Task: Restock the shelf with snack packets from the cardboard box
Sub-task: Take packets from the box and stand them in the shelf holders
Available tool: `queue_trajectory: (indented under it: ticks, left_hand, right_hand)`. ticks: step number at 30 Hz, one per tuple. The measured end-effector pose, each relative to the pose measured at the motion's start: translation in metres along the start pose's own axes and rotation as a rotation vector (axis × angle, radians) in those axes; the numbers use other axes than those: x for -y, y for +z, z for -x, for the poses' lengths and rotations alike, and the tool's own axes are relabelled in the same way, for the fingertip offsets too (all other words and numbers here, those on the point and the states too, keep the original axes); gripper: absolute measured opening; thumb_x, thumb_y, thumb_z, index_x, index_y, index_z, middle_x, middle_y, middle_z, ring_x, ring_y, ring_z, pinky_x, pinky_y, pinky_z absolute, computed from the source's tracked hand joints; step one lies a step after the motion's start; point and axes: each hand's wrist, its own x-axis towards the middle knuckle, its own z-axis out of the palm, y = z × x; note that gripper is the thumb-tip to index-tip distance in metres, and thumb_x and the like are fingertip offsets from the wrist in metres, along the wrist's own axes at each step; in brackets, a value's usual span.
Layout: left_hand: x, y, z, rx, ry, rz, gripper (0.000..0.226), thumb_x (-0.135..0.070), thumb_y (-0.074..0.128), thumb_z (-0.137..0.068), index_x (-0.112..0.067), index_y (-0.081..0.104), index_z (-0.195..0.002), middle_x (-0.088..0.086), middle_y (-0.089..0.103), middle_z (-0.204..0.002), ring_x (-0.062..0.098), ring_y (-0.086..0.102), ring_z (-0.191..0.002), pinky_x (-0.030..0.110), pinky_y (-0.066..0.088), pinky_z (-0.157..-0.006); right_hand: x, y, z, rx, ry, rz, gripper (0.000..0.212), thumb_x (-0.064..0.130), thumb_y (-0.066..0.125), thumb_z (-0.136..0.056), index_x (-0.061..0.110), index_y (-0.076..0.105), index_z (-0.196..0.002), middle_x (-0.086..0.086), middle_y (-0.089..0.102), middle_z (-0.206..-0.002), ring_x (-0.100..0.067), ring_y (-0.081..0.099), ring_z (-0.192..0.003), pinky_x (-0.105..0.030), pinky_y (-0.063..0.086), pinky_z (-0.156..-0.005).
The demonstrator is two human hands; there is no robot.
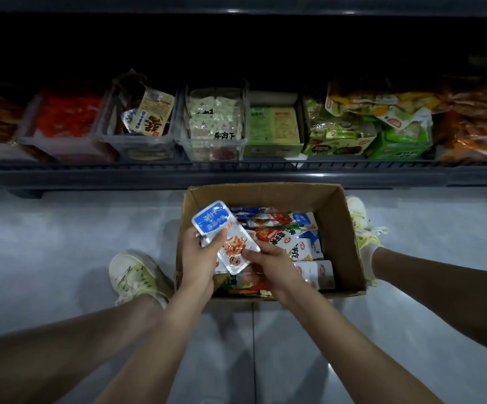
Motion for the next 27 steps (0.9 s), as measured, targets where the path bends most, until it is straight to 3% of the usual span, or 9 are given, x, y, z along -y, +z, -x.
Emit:
queue_trajectory:
  ticks: [2, 7, 10, 13, 18, 22, 27]
  left_hand:
    - [0.001, -0.005, 0.000, -0.013, 0.034, 0.016, 0.036, 0.004, 0.069, -0.080, -0.008, 0.054, -0.111, 0.007, 0.067, -0.105, 0.018, 0.066, -0.092, 0.032, 0.055, -0.078]
    - [-0.007, -0.022, -0.011, -0.073, 0.081, 0.038, 0.041, 0.007, 0.069, -0.079, -0.009, 0.048, -0.111, 0.005, 0.064, -0.102, 0.019, 0.064, -0.090, 0.030, 0.053, -0.077]
    - [-0.015, -0.032, -0.025, -0.101, 0.100, 0.029, 0.042, 0.005, 0.070, -0.079, -0.010, 0.048, -0.112, 0.007, 0.065, -0.105, 0.025, 0.065, -0.097, 0.038, 0.054, -0.082]
    - [-0.024, -0.040, -0.037, -0.150, 0.110, 0.010, 0.042, 0.000, 0.072, -0.080, -0.011, 0.049, -0.113, 0.005, 0.066, -0.108, 0.022, 0.066, -0.097, 0.032, 0.055, -0.075]
    - [-0.028, -0.047, -0.054, -0.210, 0.084, 0.008, 0.047, -0.005, 0.073, -0.080, -0.010, 0.050, -0.120, 0.004, 0.066, -0.115, 0.020, 0.067, -0.096, 0.030, 0.054, -0.070]
    - [-0.025, -0.047, -0.063, -0.214, 0.093, -0.049, 0.046, -0.011, 0.073, -0.081, -0.013, 0.051, -0.121, -0.005, 0.066, -0.106, 0.009, 0.067, -0.088, 0.023, 0.052, -0.063]
    - [-0.025, -0.051, -0.072, -0.210, 0.097, -0.086, 0.044, -0.016, 0.072, -0.082, -0.021, 0.051, -0.120, -0.014, 0.064, -0.102, 0.002, 0.066, -0.081, 0.014, 0.050, -0.055]
  right_hand:
    - [-0.004, 0.003, 0.003, 0.016, -0.012, 0.067, 0.010, 0.014, 0.065, -0.089, 0.012, 0.072, -0.096, -0.005, 0.071, -0.083, -0.015, 0.062, -0.065, -0.022, 0.050, -0.049]
    - [-0.001, -0.014, -0.013, -0.091, 0.027, -0.060, 0.021, 0.018, 0.065, -0.089, 0.006, 0.068, -0.106, -0.010, 0.071, -0.096, -0.016, 0.064, -0.071, -0.024, 0.051, -0.054]
    - [0.002, -0.027, -0.037, -0.229, 0.024, -0.129, 0.015, 0.012, 0.064, -0.090, 0.006, 0.067, -0.103, -0.012, 0.071, -0.102, -0.023, 0.068, -0.084, -0.028, 0.053, -0.060]
    - [0.004, -0.032, -0.062, -0.245, 0.039, -0.181, 0.014, 0.008, 0.062, -0.091, 0.008, 0.064, -0.106, -0.011, 0.069, -0.094, -0.019, 0.064, -0.074, -0.026, 0.054, -0.056]
    - [0.004, -0.018, -0.101, -0.257, 0.108, -0.201, 0.013, 0.010, 0.063, -0.090, 0.008, 0.065, -0.103, -0.012, 0.069, -0.092, -0.022, 0.067, -0.074, -0.031, 0.056, -0.057]
    - [0.005, 0.000, -0.133, -0.274, 0.136, -0.264, 0.030, 0.022, 0.068, -0.087, -0.001, 0.060, -0.106, -0.018, 0.070, -0.101, -0.029, 0.064, -0.078, -0.048, 0.055, -0.085]
    - [0.009, 0.011, -0.157, -0.446, 0.169, -0.361, 0.020, 0.018, 0.069, -0.086, 0.000, 0.062, -0.080, -0.012, 0.067, -0.075, -0.017, 0.057, -0.056, -0.038, 0.056, -0.073]
